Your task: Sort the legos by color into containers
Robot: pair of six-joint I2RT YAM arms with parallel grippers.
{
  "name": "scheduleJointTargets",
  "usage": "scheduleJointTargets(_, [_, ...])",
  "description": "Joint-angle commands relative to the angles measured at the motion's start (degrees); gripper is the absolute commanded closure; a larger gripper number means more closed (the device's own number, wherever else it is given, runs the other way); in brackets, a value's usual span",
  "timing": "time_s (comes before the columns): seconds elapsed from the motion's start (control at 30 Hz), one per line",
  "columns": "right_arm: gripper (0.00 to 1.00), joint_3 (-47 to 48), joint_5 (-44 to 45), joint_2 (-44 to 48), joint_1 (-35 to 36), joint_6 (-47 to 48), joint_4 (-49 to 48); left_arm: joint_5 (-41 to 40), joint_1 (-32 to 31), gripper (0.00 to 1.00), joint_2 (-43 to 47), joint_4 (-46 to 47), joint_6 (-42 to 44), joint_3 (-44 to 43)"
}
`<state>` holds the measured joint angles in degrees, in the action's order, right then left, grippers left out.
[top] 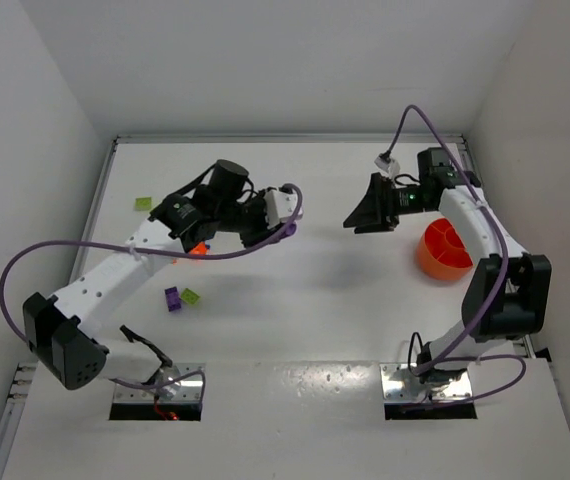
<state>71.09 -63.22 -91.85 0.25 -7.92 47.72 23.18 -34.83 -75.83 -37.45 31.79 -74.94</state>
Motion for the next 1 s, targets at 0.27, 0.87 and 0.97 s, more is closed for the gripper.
scheduleJointTargets(0.27, [0.10,2.7,1.1,5.2,8.0,-4.0,-6.2,-4.3,-12.0,0.71,-6.8,0.2,-8.4,-6.6])
scheduleJointTargets(0.87, [0.10,3.7,-0.7,2.7,13.3,-3.3,-6.2,-3.2,-14.9,0.72,-11.2,-0.9,-8.4,-10.8])
scheduleJointTargets(0.97, [0.12,3.7,-1.3,2.7,13.8,-3.3,-6.2,-3.2,-15.4,0.72,-11.2,-0.9,-8.4,-10.2])
